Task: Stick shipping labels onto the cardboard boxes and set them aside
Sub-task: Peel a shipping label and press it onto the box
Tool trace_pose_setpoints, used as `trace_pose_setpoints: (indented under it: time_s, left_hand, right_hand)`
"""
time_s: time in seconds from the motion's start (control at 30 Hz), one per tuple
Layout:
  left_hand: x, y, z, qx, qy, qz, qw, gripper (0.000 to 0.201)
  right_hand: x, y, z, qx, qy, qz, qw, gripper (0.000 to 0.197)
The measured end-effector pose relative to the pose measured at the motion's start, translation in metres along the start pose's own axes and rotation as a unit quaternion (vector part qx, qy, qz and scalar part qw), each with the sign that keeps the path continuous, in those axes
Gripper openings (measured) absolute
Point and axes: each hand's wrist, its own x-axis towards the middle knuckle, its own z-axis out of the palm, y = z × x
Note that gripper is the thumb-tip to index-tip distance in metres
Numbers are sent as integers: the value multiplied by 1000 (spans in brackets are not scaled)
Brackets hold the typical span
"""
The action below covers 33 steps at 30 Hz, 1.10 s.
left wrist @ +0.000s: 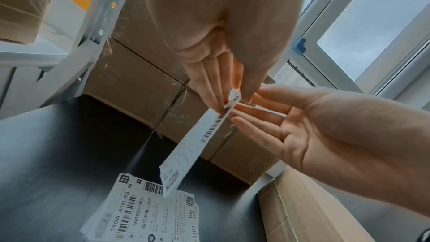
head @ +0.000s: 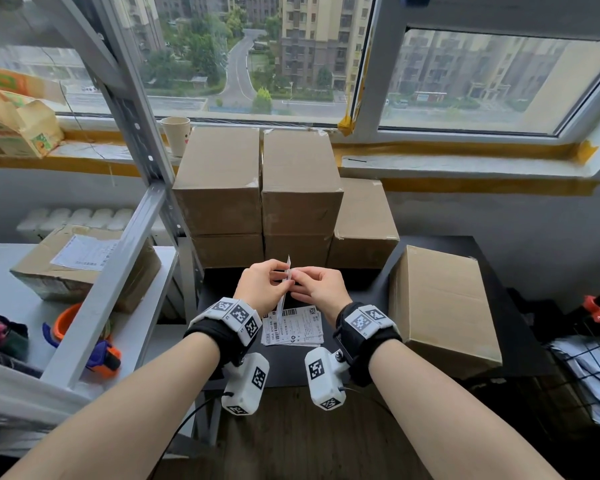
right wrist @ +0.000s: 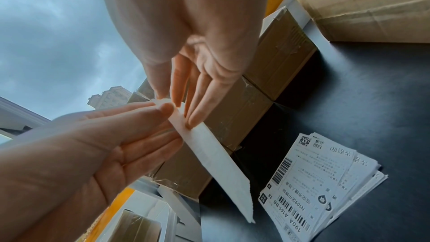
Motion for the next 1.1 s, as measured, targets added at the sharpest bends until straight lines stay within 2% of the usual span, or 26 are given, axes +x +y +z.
trace_pose_setpoints:
  time_s: [0.23,0.4,0.5,0.73,0.9,1.1]
  left_hand:
    - [1,-1,3,7,2,0,1000,22]
    - [1,-3,4,11,-30,-2,1000,20]
    - [2,-5,5,23,-22,-20,999,12]
    - [0,-9,8,40,4,-52,998,10]
    - [4,-23,6,-43,13,-110,993,14]
    - [3,-41,3,-106,-7,-161,981,16]
  right_hand:
    - [2,0,0,-39,17,-15,999,20]
    - [4,1,-1,-50,22,-8,998,15]
    - [5,3,-1,-53,23,4,998,15]
    - [6,11,-1,-58,18,16,998,8]
    - [10,18,-2,-12,61,60,996,3]
    - [13,37,-14,44,151,104,982,11]
